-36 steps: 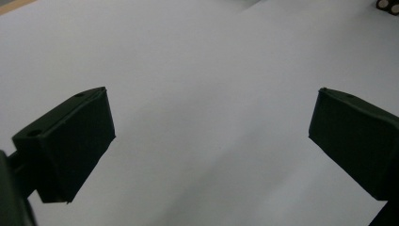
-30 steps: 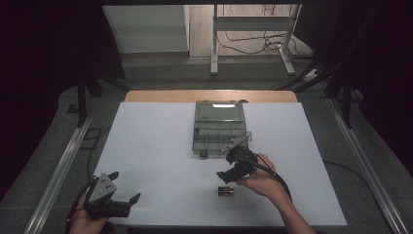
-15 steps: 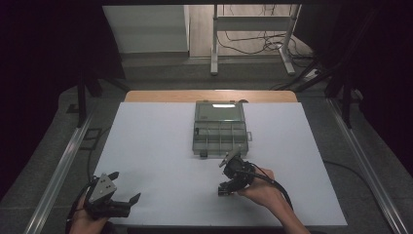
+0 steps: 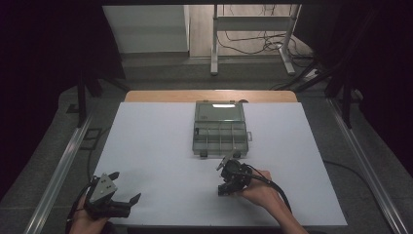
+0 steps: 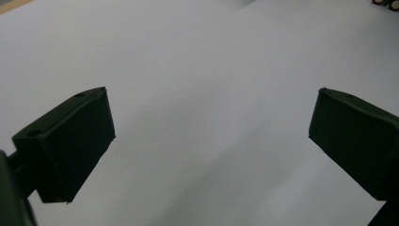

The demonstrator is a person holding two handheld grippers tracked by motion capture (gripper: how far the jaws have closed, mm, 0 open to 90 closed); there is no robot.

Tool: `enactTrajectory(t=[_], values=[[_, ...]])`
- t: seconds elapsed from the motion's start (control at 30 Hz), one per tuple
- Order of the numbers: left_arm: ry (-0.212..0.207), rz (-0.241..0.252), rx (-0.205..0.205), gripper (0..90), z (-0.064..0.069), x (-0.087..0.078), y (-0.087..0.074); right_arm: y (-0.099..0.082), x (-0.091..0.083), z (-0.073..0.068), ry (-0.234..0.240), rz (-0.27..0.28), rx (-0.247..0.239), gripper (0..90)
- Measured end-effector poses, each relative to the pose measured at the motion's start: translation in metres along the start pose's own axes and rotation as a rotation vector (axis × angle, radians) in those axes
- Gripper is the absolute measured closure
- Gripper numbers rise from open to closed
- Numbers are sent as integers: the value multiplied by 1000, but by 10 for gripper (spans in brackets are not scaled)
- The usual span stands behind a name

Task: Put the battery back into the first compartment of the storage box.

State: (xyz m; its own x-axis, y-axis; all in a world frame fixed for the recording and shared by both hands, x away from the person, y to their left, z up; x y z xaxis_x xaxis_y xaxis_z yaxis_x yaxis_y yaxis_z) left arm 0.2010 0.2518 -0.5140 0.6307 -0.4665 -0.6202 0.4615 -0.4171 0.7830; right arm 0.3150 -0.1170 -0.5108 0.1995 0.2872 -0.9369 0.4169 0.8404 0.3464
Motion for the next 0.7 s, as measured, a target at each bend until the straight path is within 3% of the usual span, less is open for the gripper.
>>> enactTrajectory(t=[0.1, 0.13, 0.3, 0.47, 0.7], values=[[1, -3, 4, 15, 1, 0, 0, 2, 5, 1, -1, -5, -2, 722], [1, -3, 5, 15, 1, 0, 0, 1, 10, 1, -33, -28, -31, 755], [0, -5, 8, 15, 1, 1, 0, 2, 10, 0, -35, -31, -24, 767], [-1, -3, 6, 15, 1, 0, 0, 2, 8, 1, -26, -21, -16, 767], [-3, -2, 4, 15, 0, 0, 0, 3, -3, 5, -29, 37, 10, 767]])
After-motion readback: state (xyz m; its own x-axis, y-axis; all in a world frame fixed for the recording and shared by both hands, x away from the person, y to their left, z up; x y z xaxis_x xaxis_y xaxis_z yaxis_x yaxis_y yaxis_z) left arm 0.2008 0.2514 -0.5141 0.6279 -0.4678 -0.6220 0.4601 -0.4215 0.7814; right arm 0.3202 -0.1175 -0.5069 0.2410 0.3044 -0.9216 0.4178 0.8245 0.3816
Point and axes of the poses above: each handheld gripper's, and its own axes: x roughly forward along the jaws, y roughly out of its top, z roughly to its right, the point moved 2 cm from there along x, roughly forward along the jaws, and after that the axes turned 4 degrees about -y, right-handed, at the moved point
